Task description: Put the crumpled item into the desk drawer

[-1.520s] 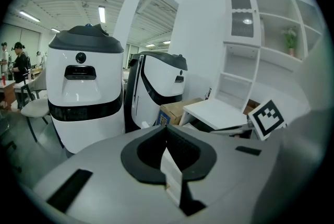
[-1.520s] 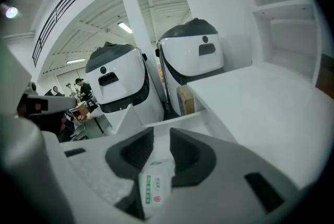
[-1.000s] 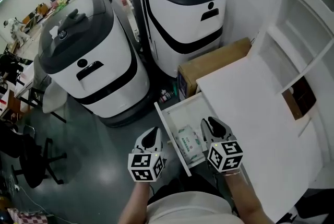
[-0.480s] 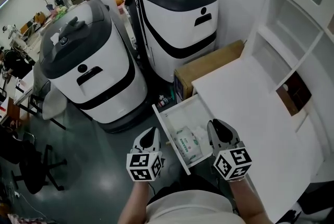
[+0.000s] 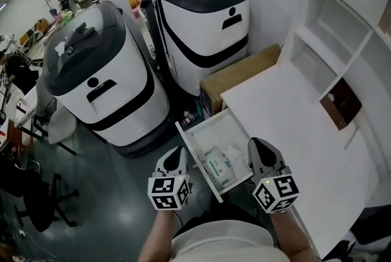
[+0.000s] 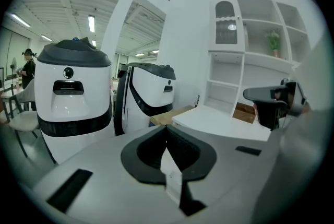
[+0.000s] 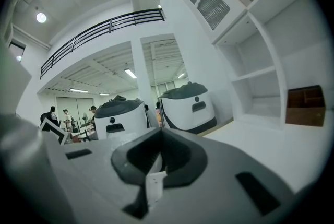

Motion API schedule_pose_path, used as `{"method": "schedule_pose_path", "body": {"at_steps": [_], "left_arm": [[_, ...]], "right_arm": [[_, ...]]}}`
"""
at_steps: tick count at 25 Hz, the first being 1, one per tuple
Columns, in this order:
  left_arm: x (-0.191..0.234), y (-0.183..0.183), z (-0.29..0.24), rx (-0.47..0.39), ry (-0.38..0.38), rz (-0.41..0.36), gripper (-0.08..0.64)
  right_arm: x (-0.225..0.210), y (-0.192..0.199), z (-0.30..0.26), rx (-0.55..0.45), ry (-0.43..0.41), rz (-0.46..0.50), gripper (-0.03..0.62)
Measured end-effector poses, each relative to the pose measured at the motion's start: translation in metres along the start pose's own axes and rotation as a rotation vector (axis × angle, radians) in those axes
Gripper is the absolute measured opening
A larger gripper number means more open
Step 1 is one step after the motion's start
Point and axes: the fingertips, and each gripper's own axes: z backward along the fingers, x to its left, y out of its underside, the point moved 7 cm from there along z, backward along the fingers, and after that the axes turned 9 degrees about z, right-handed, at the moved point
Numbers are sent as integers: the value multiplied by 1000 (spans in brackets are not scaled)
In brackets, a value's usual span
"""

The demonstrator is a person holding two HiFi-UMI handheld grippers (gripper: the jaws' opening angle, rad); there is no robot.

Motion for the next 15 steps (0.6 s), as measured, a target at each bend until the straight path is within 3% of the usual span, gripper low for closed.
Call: {"method": "schedule_pose_path", "body": {"at_steps": [15], "left_arm": [[-3,0,1,4,8,-11,-6]], "right_arm": [[1,0,4,-5,-21,-30,3]]}}
